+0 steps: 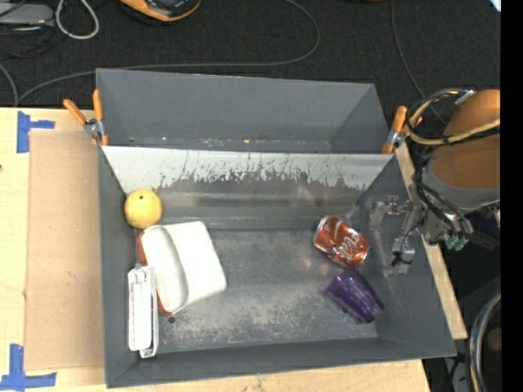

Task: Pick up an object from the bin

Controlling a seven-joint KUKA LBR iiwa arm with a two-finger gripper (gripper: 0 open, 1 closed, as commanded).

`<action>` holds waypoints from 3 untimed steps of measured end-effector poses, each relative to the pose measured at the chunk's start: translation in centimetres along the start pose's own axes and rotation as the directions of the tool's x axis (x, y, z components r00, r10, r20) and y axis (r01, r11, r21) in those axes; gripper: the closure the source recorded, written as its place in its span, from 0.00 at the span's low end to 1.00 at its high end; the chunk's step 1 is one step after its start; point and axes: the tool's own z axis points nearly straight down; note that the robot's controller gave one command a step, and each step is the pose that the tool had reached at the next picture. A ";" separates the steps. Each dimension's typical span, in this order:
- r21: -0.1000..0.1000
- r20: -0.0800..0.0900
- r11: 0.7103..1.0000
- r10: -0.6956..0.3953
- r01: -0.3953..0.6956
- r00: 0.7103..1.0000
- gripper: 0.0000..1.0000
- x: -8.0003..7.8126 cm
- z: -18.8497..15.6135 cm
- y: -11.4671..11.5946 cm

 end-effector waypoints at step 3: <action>0.001 0.020 0.989 0.145 -0.145 0.989 0.00 -5.5 4.0 1.9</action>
Offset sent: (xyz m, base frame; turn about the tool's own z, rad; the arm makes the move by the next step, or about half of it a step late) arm 0.0514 0.0043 -0.1064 0.0778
